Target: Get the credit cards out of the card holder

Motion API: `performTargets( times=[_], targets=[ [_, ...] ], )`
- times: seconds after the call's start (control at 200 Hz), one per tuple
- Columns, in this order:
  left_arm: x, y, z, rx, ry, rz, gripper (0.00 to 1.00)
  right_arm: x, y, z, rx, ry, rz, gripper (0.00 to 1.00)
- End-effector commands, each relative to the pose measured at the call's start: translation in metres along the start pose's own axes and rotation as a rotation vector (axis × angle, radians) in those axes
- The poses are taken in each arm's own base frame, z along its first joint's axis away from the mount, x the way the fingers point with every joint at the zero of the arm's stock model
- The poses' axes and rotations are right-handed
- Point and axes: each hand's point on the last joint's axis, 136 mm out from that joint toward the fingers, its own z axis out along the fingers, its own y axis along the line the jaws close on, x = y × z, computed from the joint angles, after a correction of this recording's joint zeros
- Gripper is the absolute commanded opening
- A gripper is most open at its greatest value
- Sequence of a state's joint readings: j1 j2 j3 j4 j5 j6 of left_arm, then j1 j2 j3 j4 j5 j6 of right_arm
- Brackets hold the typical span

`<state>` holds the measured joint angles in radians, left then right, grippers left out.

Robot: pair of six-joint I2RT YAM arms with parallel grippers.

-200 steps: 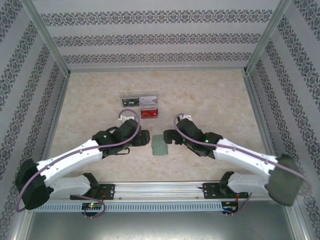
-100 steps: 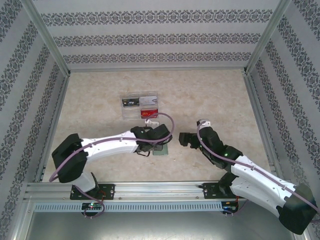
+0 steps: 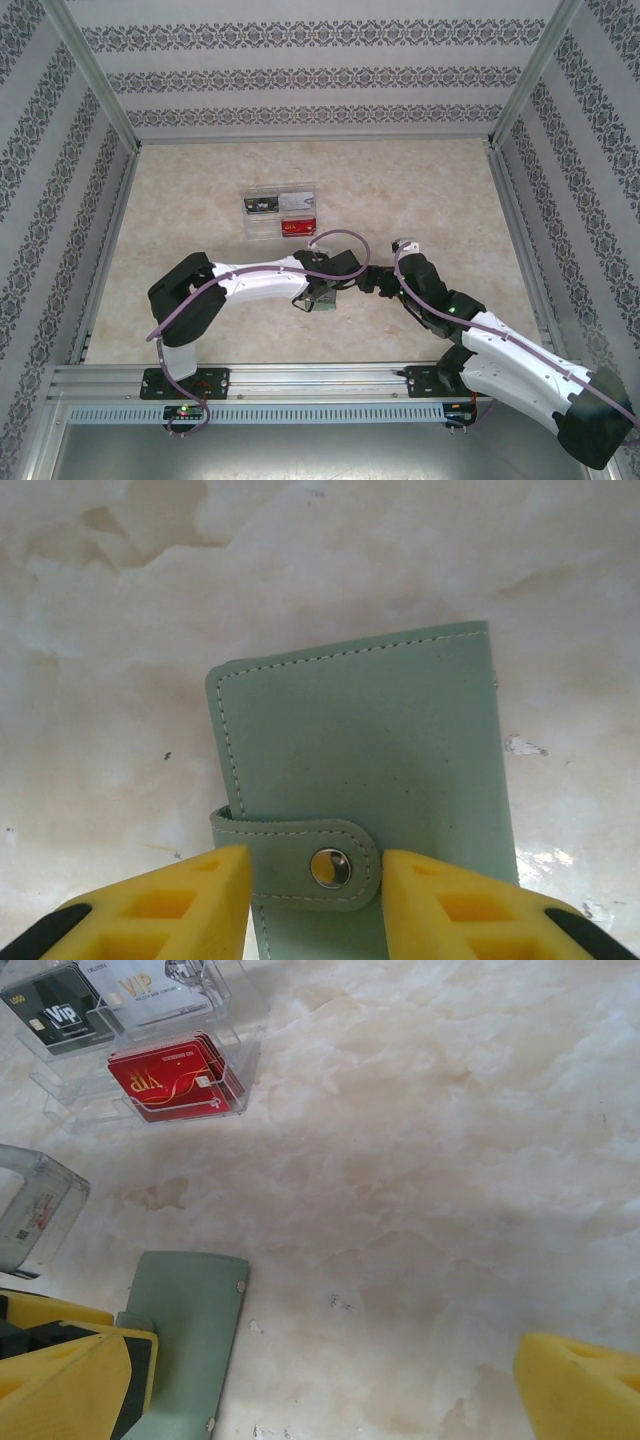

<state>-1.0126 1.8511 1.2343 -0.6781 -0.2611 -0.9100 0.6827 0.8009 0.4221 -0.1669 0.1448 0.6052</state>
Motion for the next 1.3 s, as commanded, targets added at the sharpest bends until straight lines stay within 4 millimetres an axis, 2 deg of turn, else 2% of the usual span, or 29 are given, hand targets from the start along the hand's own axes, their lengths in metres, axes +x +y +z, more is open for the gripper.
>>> performTargets(
  times=[0.0,0.23,0.4,0.6,0.729,0.794,0.869,1.129,1.299],
  targets=[
    [0.006,0.007,0.003,-0.036,0.038,0.028,0.41,-0.001,-0.002,0.001,-0.001,-0.010,0.027,0.98],
    [0.009,0.014,0.019,-0.044,0.070,0.015,0.40,0.001,0.001,0.003,-0.020,-0.001,0.032,0.98],
    [0.007,0.012,0.019,-0.038,0.075,0.025,0.16,0.004,0.003,0.007,-0.024,0.019,0.028,0.98],
    [0.003,0.013,0.007,-0.003,0.050,0.011,0.00,0.019,0.021,0.019,-0.114,0.094,0.066,0.97],
    [-0.002,0.010,-0.007,0.064,0.014,-0.013,0.00,0.031,0.037,0.030,-0.163,0.159,0.109,0.86],
    [-0.004,0.008,-0.014,0.100,-0.004,-0.020,0.00,0.036,0.046,0.037,-0.194,0.190,0.133,0.70],
    [-0.007,0.006,-0.020,0.144,-0.029,-0.026,0.00,0.041,0.053,0.043,-0.213,0.224,0.161,0.62],
    [-0.006,0.005,-0.024,0.191,-0.055,-0.026,0.00,0.059,0.079,0.063,-0.305,0.336,0.241,0.63],
    [-0.005,0.003,-0.022,0.205,-0.049,-0.025,0.00,0.075,0.087,0.074,-0.330,0.394,0.281,0.63]
  ],
)
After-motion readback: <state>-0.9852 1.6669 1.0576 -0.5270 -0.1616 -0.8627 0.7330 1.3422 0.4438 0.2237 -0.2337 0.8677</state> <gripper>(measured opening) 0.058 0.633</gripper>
